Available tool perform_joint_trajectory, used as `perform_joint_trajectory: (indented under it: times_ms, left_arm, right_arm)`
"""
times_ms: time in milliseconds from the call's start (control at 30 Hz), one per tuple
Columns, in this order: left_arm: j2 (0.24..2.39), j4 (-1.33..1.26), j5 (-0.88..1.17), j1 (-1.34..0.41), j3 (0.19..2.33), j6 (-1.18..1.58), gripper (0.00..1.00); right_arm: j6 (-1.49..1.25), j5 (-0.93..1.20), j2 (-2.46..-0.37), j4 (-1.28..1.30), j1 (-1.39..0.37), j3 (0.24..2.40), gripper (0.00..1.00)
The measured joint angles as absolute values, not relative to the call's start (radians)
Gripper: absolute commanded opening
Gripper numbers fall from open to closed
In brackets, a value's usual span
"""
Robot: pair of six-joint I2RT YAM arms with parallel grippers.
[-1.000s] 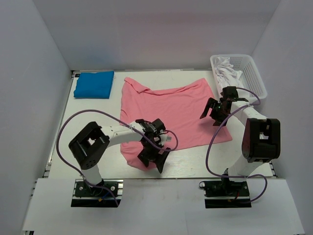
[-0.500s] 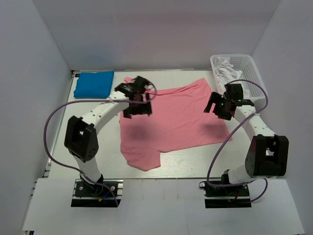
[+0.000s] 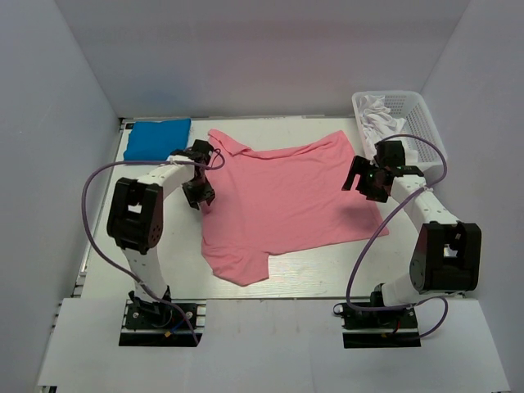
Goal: Fold and stack the t-shirts
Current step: Flatten out the tshirt
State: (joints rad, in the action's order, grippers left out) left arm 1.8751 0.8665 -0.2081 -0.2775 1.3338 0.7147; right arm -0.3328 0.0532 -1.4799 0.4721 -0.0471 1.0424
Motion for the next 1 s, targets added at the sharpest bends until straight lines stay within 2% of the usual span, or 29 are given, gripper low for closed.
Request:
perform_joint_trajectory:
  times_ms: [100, 133, 167, 233, 300, 333, 367, 433, 467, 667, 1000]
  left_arm:
    - [1.922, 0.836, -0.19, -0.276, 1.327, 0.719, 0.48]
    - [1.931, 0.83, -0.183, -0.274, 1.322, 0.72, 0.55]
    - [1.932, 0.83, -0.18, -0.272, 1.322, 0.72, 0.56]
    - [1.931, 0.828, -0.178, -0.27, 1.321, 0.724, 0.56]
    - [1.931, 0.827, -0.174, -0.269, 1.319, 0.731, 0.51]
    - [1.93, 0.823, -0.172, -0.268, 1.317, 0.734, 0.45]
    - [1.928, 0.816, -0.171, -0.268, 1.312, 0.738, 0.25]
    - [1.921, 0.801, -0.17, -0.268, 1.303, 0.746, 0.02]
    - [1.919, 0.8, -0.17, -0.269, 1.301, 0.741, 0.0]
    - [1.933, 0.864, -0.177, -0.286, 1.365, 0.743, 0.0]
    - [2.042, 1.004, -0.187, -0.444, 1.715, 0.775, 0.0]
  right_arm:
    - [-0.332, 0.043, -1.48, 0.472, -0.047, 1.042, 0.9]
    - [-0.332, 0.039, -1.48, 0.473, -0.047, 1.042, 0.9]
    - [-0.332, 0.035, -1.48, 0.473, -0.047, 1.042, 0.9]
    - [-0.332, 0.028, -1.48, 0.474, -0.047, 1.042, 0.9]
    - [-0.332, 0.027, -1.48, 0.474, -0.047, 1.042, 0.9]
    - [-0.332, 0.026, -1.48, 0.474, -0.047, 1.042, 0.9]
    - [-0.332, 0.026, -1.48, 0.475, -0.047, 1.042, 0.9]
    - [-0.332, 0.025, -1.48, 0.475, -0.047, 1.042, 0.9]
    - [-0.332, 0.025, -1.48, 0.475, -0.047, 1.042, 0.9]
    - [-0.331, 0.025, -1.48, 0.475, -0.047, 1.042, 0.9]
    - [-0.329, 0.021, -1.48, 0.476, -0.047, 1.042, 0.9]
